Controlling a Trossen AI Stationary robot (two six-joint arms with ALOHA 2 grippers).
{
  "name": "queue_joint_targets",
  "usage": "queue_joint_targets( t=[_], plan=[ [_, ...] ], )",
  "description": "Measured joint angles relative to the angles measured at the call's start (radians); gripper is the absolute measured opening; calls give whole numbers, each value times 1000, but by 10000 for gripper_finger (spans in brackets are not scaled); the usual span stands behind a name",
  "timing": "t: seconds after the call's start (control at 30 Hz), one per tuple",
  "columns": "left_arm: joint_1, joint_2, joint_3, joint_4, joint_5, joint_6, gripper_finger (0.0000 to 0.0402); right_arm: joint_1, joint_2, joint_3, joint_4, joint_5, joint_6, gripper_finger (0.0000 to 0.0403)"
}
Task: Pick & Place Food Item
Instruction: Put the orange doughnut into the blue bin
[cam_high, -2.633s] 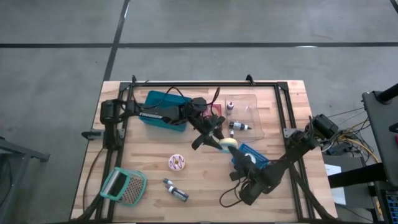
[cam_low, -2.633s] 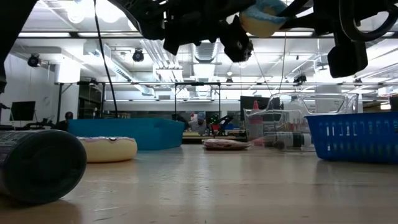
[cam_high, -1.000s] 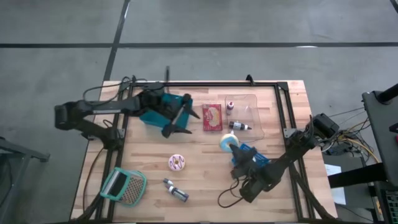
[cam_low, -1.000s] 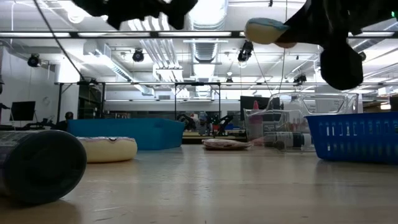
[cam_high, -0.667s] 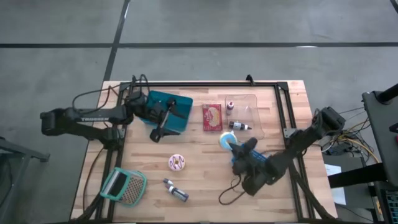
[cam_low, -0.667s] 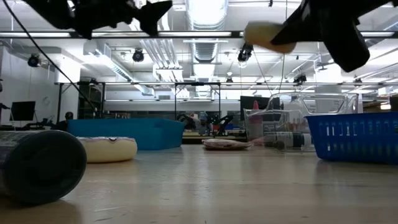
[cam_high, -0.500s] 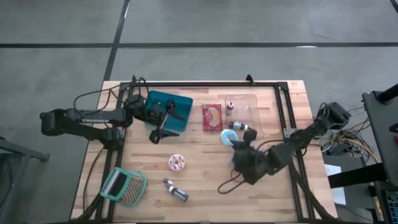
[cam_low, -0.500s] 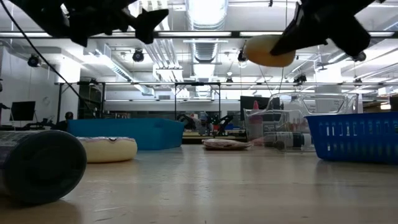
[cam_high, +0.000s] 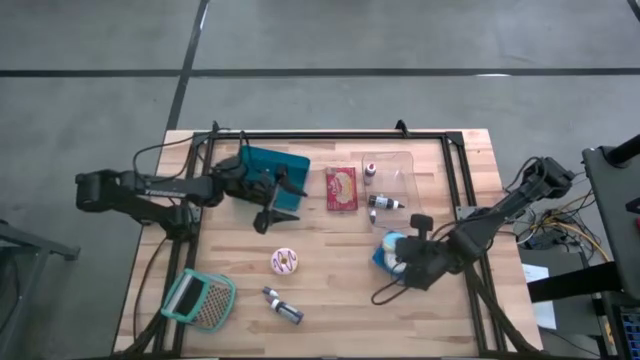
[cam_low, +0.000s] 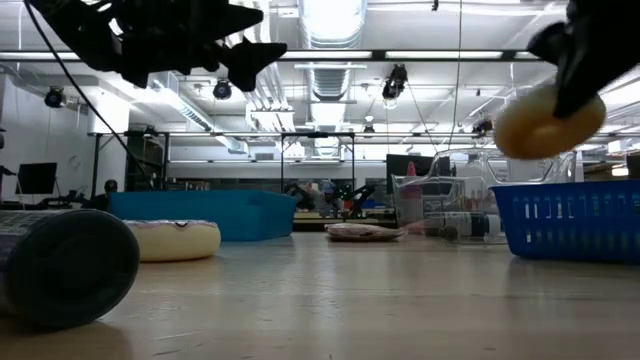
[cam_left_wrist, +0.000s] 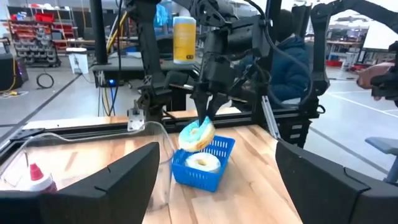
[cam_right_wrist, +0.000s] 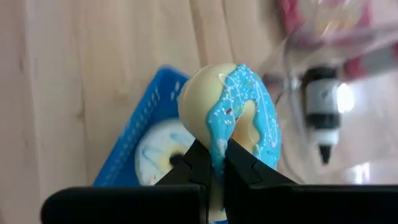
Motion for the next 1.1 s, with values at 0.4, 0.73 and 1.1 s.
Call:
queue_joint_targets(
  t=[0.4, 0.73, 1.1],
  plan=[
    [-3, 11, 19, 30, -9, 14, 328, 3, 185, -2, -3, -97, 14, 8],
    [-3, 10, 20, 38, -16, 15, 328, 2, 233, 4, 2, -151, -15, 28],
    [-3, 10, 20, 42, -16, 31, 328, -1, 222, 53, 22, -210, -14, 125]
  ],
)
